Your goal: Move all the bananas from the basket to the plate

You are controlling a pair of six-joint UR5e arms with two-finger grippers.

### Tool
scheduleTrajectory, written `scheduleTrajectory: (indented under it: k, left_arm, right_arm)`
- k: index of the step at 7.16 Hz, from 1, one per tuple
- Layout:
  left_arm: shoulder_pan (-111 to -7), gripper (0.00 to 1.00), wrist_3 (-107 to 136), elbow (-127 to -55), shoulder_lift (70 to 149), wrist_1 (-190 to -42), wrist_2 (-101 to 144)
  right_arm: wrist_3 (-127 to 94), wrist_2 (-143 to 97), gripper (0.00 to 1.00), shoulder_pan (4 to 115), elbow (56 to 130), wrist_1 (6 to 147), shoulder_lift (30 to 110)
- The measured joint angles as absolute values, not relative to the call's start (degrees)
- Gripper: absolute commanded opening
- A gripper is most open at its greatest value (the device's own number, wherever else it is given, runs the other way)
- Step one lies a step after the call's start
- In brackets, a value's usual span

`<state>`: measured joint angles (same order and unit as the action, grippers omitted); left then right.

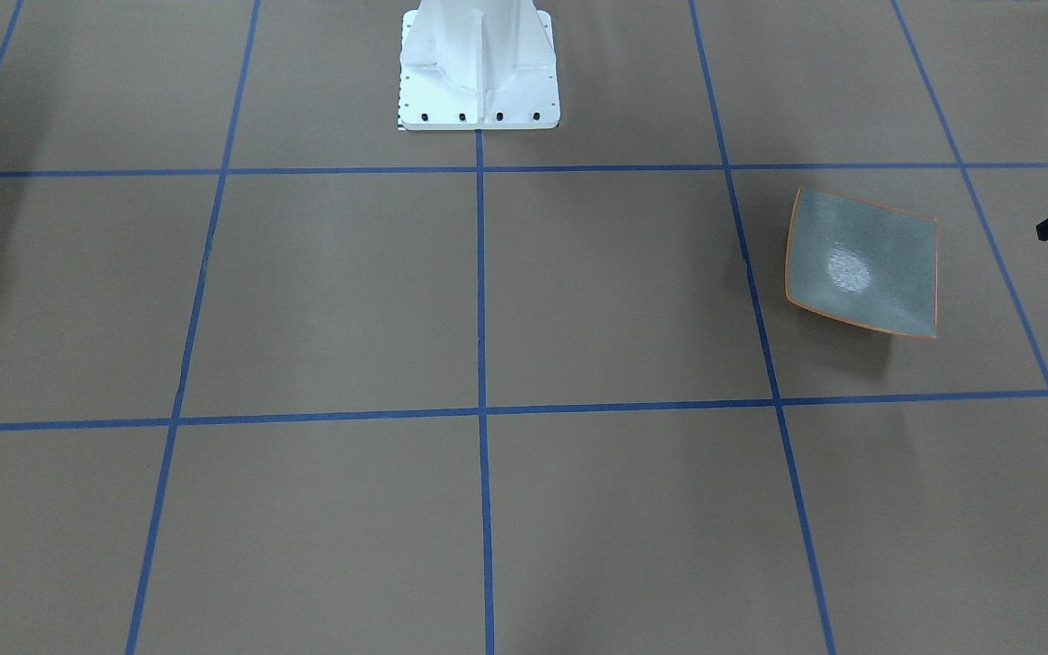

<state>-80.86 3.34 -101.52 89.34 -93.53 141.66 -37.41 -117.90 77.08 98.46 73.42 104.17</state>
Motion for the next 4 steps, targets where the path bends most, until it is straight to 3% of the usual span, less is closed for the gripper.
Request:
scheduleTrajectory:
  k: [4]
  left_arm:
    - [-80.86,1.0,3.4,-101.86,89.07,-94.72,141.74]
  right_arm:
    - [-37.98,-117.49,0.79,76.39,101.05,79.4,105.26]
